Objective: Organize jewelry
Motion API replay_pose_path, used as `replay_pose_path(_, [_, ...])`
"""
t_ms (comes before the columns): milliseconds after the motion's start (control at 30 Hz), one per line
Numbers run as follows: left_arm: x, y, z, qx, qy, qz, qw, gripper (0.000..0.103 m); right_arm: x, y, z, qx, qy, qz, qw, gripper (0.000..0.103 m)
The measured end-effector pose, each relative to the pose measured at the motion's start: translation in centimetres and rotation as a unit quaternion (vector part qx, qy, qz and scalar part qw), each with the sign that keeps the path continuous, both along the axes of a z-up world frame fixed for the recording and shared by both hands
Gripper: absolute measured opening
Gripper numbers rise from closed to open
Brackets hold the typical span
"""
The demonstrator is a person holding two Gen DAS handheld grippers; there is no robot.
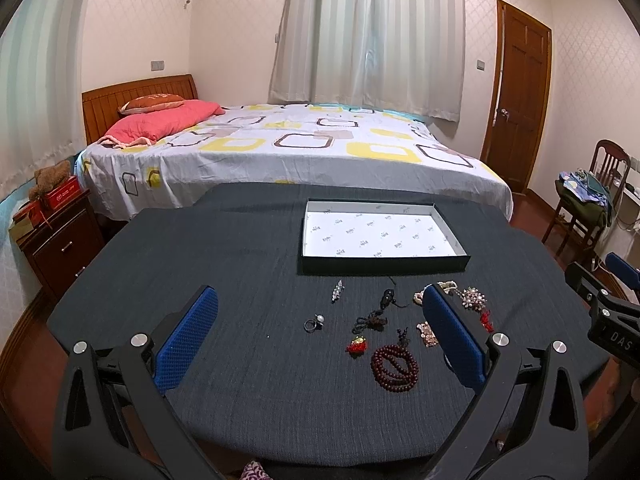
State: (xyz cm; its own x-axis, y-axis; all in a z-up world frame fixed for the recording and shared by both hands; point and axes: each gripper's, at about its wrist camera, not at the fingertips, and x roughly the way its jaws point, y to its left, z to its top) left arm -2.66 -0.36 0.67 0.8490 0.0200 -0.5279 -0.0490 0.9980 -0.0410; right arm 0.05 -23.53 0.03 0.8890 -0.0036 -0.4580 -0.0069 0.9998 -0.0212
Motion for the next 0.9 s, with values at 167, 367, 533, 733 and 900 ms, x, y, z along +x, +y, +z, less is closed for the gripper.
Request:
replay_pose_path(167, [0.01,-0.02,-0.09,0.001,0.002,-0.001,1.0000,0.100,0.02,0.10,-0.06,-0.001,0.000,0.000,1.000,0.097])
replay_pose_path(367, [0.04,-0.01,-0.03,0.002,0.001,-0.001,1.0000,0.100,0.00,0.14,-0.20,-0.001,0.000,-0.001,1.000,0.097])
replay_pose_path(533, [-0.02,-0.04,-0.12,0.002,0.000,-0.001,1.0000,0.100,0.00,0.16,-0.22,-0.001,0.000,0.000,1.000,0.097])
replay_pose_path(733, [-0.13,-0.02,-0.14,0.003,0.000,-0.002,1.0000,0.100,-0.02,0.17,-0.28,0.000,0.002,-0.001,1.000,0.097])
replay_pose_path(900, [-0.02,-0.03,-0.17,0.003,0.002,-0.002,1.0000,0.100,-0.03,0.23,-0.31,0.000,0.002,-0.001,1.000,0.097])
